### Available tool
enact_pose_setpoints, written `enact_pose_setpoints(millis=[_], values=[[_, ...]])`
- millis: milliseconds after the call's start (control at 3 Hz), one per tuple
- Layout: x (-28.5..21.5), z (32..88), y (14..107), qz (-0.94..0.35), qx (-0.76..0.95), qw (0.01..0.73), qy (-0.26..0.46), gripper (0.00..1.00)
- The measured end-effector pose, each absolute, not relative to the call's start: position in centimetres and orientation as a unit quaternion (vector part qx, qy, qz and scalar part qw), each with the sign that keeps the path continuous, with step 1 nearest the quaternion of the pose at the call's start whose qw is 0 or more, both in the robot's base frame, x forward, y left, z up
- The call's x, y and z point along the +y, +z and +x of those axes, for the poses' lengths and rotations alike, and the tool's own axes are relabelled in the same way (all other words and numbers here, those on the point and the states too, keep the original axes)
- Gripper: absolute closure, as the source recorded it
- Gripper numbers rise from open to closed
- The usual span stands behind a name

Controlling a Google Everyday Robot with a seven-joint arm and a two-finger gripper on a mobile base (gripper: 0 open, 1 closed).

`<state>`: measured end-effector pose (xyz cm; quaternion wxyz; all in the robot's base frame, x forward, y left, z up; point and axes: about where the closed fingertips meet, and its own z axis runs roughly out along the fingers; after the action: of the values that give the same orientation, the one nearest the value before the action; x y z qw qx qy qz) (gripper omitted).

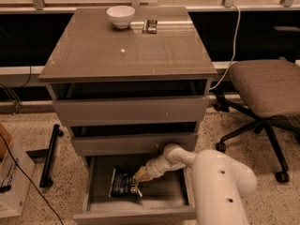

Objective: Pick blue chip bag from bottom drawer and place on counter

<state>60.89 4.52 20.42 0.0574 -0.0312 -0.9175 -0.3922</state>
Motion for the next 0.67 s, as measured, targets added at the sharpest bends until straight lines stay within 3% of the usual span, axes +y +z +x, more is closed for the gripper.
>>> enact_pose_setpoints(millis=[667], values=[[-1.4,54.4,28.3,-0.032,-0.910,0.035,-0.412,1.00]])
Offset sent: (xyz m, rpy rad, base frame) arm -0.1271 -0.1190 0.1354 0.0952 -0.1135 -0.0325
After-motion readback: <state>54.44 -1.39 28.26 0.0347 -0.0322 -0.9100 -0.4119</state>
